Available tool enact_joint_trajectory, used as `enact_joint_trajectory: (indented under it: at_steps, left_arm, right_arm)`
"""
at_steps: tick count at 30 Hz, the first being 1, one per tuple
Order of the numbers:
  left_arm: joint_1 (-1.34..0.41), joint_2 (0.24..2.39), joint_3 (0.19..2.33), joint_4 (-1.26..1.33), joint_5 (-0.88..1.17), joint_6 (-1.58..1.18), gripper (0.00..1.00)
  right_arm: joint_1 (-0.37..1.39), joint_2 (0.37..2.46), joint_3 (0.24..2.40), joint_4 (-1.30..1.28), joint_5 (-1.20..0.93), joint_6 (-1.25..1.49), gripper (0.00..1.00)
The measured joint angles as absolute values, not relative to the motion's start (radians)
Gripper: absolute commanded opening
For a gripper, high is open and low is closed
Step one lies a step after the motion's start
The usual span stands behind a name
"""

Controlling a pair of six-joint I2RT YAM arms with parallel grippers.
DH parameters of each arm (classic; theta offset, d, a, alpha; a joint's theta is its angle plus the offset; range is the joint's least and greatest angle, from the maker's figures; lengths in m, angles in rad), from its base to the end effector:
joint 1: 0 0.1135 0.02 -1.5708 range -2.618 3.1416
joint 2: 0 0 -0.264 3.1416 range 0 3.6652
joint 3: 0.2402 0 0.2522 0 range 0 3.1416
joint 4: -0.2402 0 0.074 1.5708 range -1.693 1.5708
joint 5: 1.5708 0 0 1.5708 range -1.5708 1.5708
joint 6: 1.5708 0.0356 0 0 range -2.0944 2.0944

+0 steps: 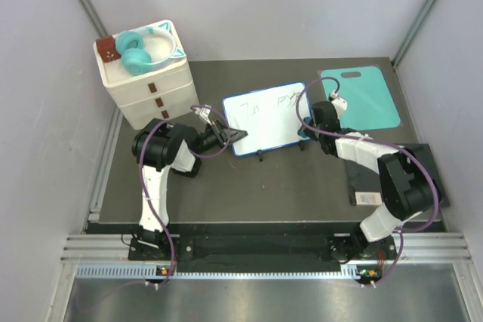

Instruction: Erase the whiteboard

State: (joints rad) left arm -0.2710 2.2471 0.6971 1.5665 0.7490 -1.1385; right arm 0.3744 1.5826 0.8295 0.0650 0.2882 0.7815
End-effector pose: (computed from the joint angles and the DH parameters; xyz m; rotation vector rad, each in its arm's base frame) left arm 0.3311 -0.1172 0.0774 -0.0980 1.8273 -1.6280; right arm 0.3075 0.1099 0.1851 0.6026 2.1605 0.3056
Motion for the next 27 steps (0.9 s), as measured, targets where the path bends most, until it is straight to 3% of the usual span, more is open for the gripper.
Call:
enact_joint_trajectory:
  at_steps: [14, 27]
  left_arm:
    - [-0.278, 2.234, 0.669, 1.566, 0.774, -1.119, 0.0]
    - [-0.29, 2.207, 0.643, 1.562, 0.773, -1.066, 0.0]
  right_arm:
    - [0.357, 1.756, 1.164, -0.073, 0.226, 0.57, 0.0]
    - [0.349, 1.808, 1.218, -0.025, 0.169, 0.523, 0.0]
